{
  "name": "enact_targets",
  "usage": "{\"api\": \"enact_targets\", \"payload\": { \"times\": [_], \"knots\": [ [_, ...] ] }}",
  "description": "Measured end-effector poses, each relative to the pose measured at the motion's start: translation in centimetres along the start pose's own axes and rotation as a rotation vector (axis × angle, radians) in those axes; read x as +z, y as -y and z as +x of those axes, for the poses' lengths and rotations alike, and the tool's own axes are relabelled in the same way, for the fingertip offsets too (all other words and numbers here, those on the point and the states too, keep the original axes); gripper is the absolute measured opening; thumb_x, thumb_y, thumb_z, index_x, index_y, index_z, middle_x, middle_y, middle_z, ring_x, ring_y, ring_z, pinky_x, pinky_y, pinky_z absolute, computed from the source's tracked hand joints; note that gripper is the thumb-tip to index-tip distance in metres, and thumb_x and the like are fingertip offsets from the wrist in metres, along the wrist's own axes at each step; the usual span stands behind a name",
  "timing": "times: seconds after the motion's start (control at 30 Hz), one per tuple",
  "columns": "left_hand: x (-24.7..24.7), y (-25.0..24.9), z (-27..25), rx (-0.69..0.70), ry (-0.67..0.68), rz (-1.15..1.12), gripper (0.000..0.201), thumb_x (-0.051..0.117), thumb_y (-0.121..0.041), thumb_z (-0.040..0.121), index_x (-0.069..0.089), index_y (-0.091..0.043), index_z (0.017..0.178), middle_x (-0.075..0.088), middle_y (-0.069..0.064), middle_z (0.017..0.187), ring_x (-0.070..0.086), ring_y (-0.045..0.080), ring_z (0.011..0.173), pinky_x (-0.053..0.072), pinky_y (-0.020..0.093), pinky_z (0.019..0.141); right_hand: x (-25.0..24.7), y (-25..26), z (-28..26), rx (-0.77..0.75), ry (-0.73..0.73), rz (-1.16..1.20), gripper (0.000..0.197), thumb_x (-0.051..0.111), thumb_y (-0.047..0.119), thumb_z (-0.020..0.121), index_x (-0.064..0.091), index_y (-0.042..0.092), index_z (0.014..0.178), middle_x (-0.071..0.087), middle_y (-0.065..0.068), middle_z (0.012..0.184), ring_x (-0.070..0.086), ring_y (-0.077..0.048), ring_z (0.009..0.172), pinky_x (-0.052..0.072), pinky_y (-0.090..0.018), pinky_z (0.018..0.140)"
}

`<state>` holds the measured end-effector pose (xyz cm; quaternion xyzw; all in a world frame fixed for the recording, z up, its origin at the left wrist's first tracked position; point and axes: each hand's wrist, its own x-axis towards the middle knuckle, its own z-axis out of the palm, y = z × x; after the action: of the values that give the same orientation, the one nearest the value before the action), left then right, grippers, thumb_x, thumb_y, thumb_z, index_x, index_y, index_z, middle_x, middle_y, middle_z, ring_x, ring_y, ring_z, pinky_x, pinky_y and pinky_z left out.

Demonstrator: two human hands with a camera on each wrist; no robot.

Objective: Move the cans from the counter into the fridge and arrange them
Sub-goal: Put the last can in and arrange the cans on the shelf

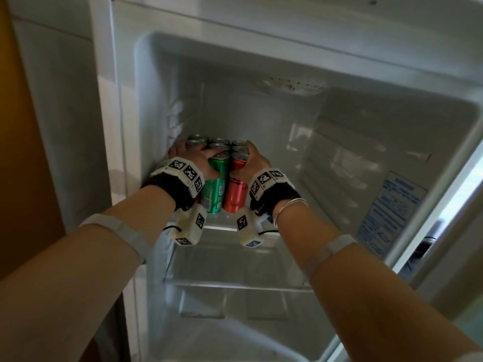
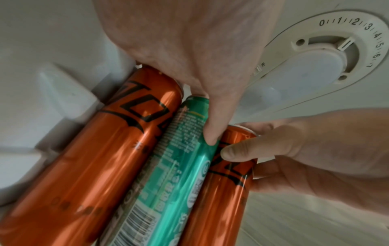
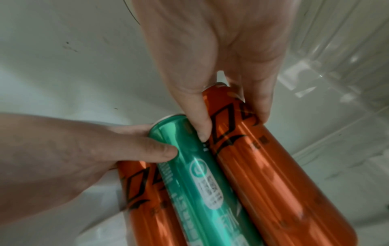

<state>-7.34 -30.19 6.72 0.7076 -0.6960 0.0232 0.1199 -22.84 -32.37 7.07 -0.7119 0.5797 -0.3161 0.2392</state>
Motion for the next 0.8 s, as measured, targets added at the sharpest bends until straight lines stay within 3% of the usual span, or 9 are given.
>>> {"api": "enact_targets", "payload": {
  "times": [0.1, 0.27, 0.4, 0.5, 0.57, 0.63, 0.8],
  "knots": [
    [0.0, 0.0, 0.2, 0.001, 0.0, 0.01, 0.078, 0.058, -0.058, 0.077, 0.017, -0.049, 0.143, 0.013, -0.009, 0.158, 0.007, 0.036, 0.144, 0.004, 0.05, 0.118, 0.5, -0.4, -0.4, -0.009, -0.027, 0.103, 0.081, 0.072, 0.014, 0.076, 0.027, 0.027, 0.141, 0.06, -0.004, 0.117, 0.058, -0.026, 0.112, 0.044, -0.027, 0.085],
    [0.0, -0.1, -0.3, 0.0, -0.013, -0.011, 0.081, 0.063, -0.052, 0.074, 0.018, -0.049, 0.142, 0.013, -0.007, 0.158, 0.004, 0.038, 0.144, 0.001, 0.051, 0.119, 1.0, -0.9, -2.3, 0.074, -0.064, 0.052, 0.098, 0.069, 0.02, 0.082, -0.001, 0.016, 0.15, 0.052, -0.01, 0.134, 0.052, -0.028, 0.12, 0.043, -0.036, 0.094],
    [-0.9, -1.2, -2.4, 0.05, -0.166, -0.14, 0.07, 0.063, -0.026, 0.077, 0.033, -0.041, 0.139, 0.026, -0.001, 0.154, 0.018, 0.033, 0.142, 0.014, 0.05, 0.117, 0.1, -1.1, -4.9, 0.112, -0.133, -0.034, 0.08, 0.065, 0.025, 0.085, 0.017, 0.018, 0.148, 0.046, -0.013, 0.138, 0.049, -0.029, 0.124, 0.04, -0.04, 0.101],
    [-0.8, -2.9, -5.0, 0.125, -0.194, -0.217, 0.061, 0.059, -0.016, 0.082, 0.041, -0.034, 0.137, 0.023, -0.002, 0.156, 0.018, 0.026, 0.144, 0.011, 0.043, 0.118, -0.6, -1.4, -7.0, 0.14, -0.134, -0.118, 0.061, 0.06, 0.026, 0.088, 0.032, 0.015, 0.141, 0.048, -0.012, 0.138, 0.05, -0.027, 0.123, 0.04, -0.033, 0.099],
    [0.0, -3.9, -6.3, 0.148, -0.181, -0.261, 0.055, 0.056, -0.014, 0.084, 0.045, -0.032, 0.135, 0.025, -0.003, 0.155, 0.017, 0.023, 0.145, 0.014, 0.044, 0.116, -0.6, -1.8, -8.6, 0.163, -0.143, -0.14, 0.052, 0.058, 0.023, 0.089, 0.039, 0.013, 0.136, 0.051, -0.012, 0.135, 0.051, -0.027, 0.122, 0.04, -0.031, 0.098],
    [1.0, -4.4, -7.6, 0.193, -0.152, -0.256, 0.049, 0.057, -0.015, 0.084, 0.05, -0.029, 0.13, 0.036, -0.001, 0.149, 0.028, 0.024, 0.139, 0.023, 0.045, 0.113, -0.6, -2.3, -10.2, 0.183, -0.146, -0.131, 0.047, 0.057, 0.019, 0.089, 0.044, 0.011, 0.134, 0.052, -0.012, 0.135, 0.052, -0.026, 0.121, 0.04, -0.029, 0.098],
    [2.3, -5.2, -11.7, 0.218, -0.054, -0.279, 0.046, 0.058, -0.022, 0.084, 0.053, -0.024, 0.129, 0.05, -0.001, 0.139, 0.046, 0.023, 0.128, 0.037, 0.04, 0.108, -1.0, -3.5, -14.4, 0.218, -0.087, -0.195, 0.047, 0.054, 0.024, 0.091, 0.042, 0.015, 0.136, 0.049, -0.01, 0.138, 0.048, -0.025, 0.125, 0.038, -0.026, 0.096]
  ]
}}
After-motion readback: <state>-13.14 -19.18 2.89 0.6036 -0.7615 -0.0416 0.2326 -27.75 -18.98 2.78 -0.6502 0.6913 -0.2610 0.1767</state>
